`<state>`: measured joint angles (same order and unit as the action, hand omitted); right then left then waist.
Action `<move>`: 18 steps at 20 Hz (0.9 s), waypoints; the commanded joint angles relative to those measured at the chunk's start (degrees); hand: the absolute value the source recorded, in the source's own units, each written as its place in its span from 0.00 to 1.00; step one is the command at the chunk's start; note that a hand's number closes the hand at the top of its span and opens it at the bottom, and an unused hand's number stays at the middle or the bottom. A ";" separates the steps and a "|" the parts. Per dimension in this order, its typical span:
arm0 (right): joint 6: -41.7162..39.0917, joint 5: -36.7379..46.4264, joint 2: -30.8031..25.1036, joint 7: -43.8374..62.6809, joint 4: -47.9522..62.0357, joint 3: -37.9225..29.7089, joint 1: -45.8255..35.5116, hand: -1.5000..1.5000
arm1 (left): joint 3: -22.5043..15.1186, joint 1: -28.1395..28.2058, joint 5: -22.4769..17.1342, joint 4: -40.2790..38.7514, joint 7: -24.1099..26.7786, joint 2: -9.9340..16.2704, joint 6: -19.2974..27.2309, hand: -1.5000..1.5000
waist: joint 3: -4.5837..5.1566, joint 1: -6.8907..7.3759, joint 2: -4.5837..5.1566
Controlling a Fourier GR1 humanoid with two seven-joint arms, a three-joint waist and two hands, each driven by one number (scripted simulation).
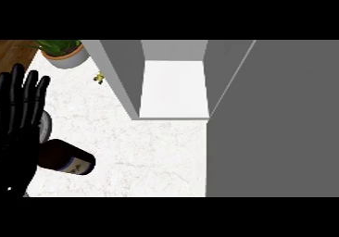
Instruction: Pick up the wine, place it into the cabinet and close the cabinet
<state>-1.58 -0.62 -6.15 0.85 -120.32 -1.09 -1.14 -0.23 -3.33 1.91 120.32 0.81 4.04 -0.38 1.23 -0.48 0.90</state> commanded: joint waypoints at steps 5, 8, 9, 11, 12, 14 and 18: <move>-0.13 -0.60 0.03 0.11 -3.51 -0.73 4.13 0.00 | 0.08 0.84 -25.07 0.27 0.14 9.38 -23.16 0.00 | -1.04 -0.46 -1.13; -4.15 -6.23 2.33 4.48 -3.08 6.41 5.29 0.00 | -4.92 4.94 -34.27 -3.71 -5.46 10.77 -29.65 0.00 | -1.03 0.15 -0.74; -3.50 -6.52 2.48 6.81 -4.98 6.81 4.92 0.00 | -3.06 3.87 -38.20 -5.17 -6.88 13.02 -31.34 0.00 | -0.99 -0.36 -0.76; -3.82 -6.68 3.27 6.81 -6.54 8.92 8.71 0.00 | 0.44 5.11 -46.82 -4.81 -9.40 17.77 -34.66 0.00 | -1.13 0.04 -1.08; -3.46 -7.30 2.91 9.39 -9.57 9.16 8.48 0.00 | 2.47 4.93 -51.38 -4.85 -11.01 20.27 -35.31 0.00 | -1.11 0.04 -1.23; -2.78 -7.86 2.50 12.62 -15.22 9.78 10.36 0.00 | 5.99 5.16 -59.69 -4.65 -13.18 25.38 -36.73 0.00 | -1.14 -0.11 -1.41; -1.99 -6.27 2.40 17.29 -23.54 14.31 15.72 0.00 | 13.61 8.04 -73.29 -7.21 -15.41 35.43 -41.58 0.00 | -1.18 0.39 -1.41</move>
<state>-3.88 -6.72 -3.77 14.09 -136.37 9.92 9.86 7.61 2.70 -59.00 114.40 -11.87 31.30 -37.67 0.11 -0.24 -0.35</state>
